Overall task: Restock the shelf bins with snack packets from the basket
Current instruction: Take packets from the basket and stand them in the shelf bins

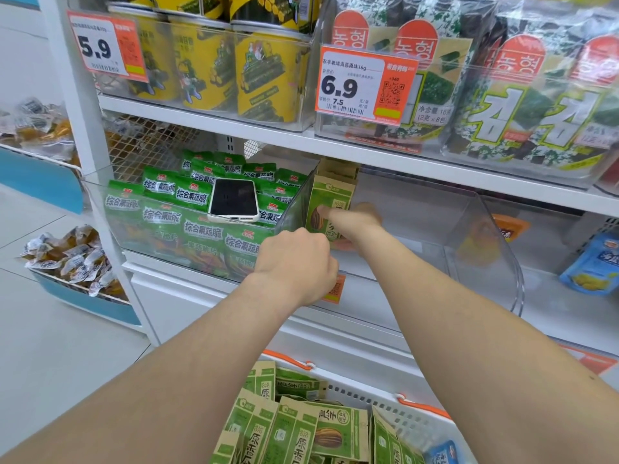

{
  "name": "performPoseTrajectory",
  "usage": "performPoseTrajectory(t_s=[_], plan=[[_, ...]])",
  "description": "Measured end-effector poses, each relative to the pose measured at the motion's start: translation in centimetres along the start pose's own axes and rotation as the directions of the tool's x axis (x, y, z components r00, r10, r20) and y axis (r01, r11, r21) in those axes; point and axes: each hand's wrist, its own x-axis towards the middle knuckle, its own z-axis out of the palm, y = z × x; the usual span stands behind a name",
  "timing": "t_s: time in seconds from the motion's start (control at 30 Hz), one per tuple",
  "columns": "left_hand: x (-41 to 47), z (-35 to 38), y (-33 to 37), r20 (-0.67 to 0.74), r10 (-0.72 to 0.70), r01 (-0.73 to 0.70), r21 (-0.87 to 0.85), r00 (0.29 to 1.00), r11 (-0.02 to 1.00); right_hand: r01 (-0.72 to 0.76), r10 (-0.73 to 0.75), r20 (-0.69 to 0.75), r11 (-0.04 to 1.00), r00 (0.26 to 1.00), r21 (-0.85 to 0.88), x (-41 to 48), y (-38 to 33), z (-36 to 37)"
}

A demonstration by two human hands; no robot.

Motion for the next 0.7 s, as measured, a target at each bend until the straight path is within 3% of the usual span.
performPoseTrajectory(t_s=[0.37, 0.7], plan=[[0.2, 0.1, -0.1, -0.035, 0.010, -0.011, -0.033, 0.999, 0.999, 0.019, -0.023, -0.033, 0.992, 0.999, -0.129, -1.1, -0.5, -0.9], [-0.2, 0.1, -0.5, -0.043, -0.004, 0.001, -0.062, 0.999, 0.998, 0.051, -0.058, -0.080, 0.995, 0.995, -0.083, -0.7, -0.1, -0.8]])
